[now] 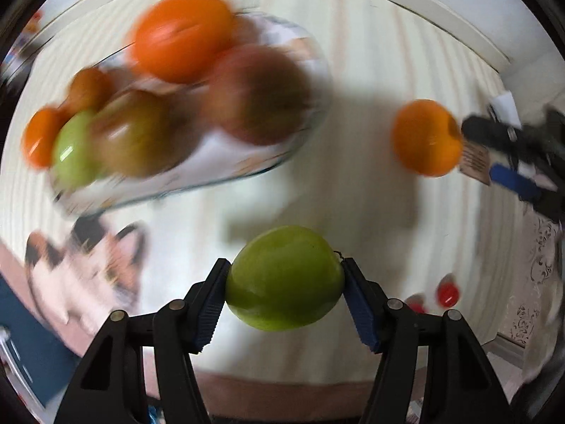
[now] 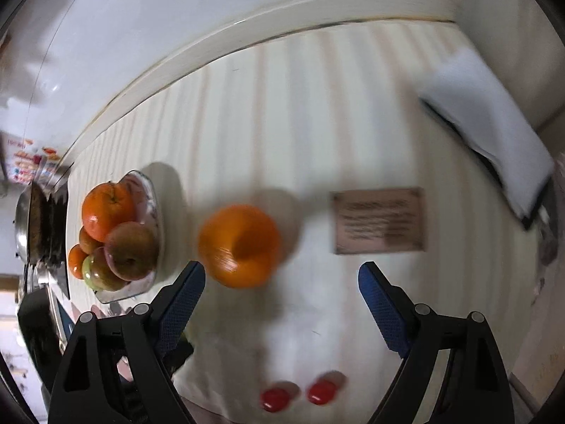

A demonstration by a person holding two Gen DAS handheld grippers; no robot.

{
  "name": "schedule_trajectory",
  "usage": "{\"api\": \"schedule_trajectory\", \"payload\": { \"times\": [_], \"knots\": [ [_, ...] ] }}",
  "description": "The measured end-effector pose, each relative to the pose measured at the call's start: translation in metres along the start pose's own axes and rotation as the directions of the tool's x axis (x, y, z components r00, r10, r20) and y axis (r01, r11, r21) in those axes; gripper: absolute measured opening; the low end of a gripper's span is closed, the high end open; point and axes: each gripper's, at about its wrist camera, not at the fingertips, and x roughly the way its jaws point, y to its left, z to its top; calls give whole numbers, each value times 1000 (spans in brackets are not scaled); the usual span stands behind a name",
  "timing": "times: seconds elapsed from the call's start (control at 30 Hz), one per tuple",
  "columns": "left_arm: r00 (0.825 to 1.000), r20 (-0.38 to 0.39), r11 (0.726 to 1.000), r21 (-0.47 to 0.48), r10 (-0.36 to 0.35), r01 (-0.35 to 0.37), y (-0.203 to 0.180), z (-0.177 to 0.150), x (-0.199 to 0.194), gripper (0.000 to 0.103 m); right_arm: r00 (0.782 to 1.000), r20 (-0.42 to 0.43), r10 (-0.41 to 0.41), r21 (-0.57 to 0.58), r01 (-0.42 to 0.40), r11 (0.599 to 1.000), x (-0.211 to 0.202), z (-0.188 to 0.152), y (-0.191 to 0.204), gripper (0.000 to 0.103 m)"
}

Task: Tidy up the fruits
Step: 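Grasp the green apple with the left tool while the right tool grasps the tangerine, then carry the green apple and tangerine over the plate and open both tools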

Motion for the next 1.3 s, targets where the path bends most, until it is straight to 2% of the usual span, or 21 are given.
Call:
{"api": "schedule_trajectory", "payload": {
  "times": [0.07, 0.2, 0.3, 0.37, 0.4, 0.53, 0.63, 0.77, 0.97, 1.07, 1.3],
  "knots": [
    [1000, -7, 999, -42, 15, -16, 21, -6, -3, 61, 1000, -16, -5, -21, 5, 1000, 13, 6, 13, 90],
    [999, -26, 993, -113, 21, -23, 49, -11, 0, 61, 997, -74, -32, -79, 27, 997, 42, 9, 31, 69],
    [1000, -25, 989, -144, 15, -18, 66, -15, 1, 61, 995, -66, -78, -133, 69, 989, 46, 4, 44, 69],
    [1000, -20, 988, -151, 9, -12, 71, -18, -1, 61, 992, -108, -59, -139, 44, 989, 48, -5, 50, 69],
    [1000, -18, 988, -158, 3, -5, 85, -22, -6, 61, 989, -139, -45, -157, 23, 987, 48, -15, 56, 69],
    [1000, -24, 987, -162, 0, -4, 97, -34, -5, 61, 973, -229, -4, -230, -50, 972, 47, -58, 82, 69],
    [999, -36, 985, -171, 7, -13, 101, -51, 2, 61, 964, -267, -4, -262, -69, 963, 50, -86, 93, 69],
    [999, -51, 983, -184, 19, -28, 113, -59, 11, 61, 962, -272, -24, -273, -53, 960, 57, -102, 95, 69],
    [998, -46, 983, -178, 39, -47, 120, -66, 17, 61, 962, -266, -56, -304, -29, 952, 57, -103, 99, 69],
    [998, -44, 982, -181, 42, -49, 109, -65, 16, 61, 965, -241, -99, -344, 11, 939, 57, -104, 105, 70],
    [998, -41, 981, -190, 39, -46, 108, -59, 12, 61, 972, -205, -118, -370, 35, 928, 52, -106, 105, 69]
  ]
}}
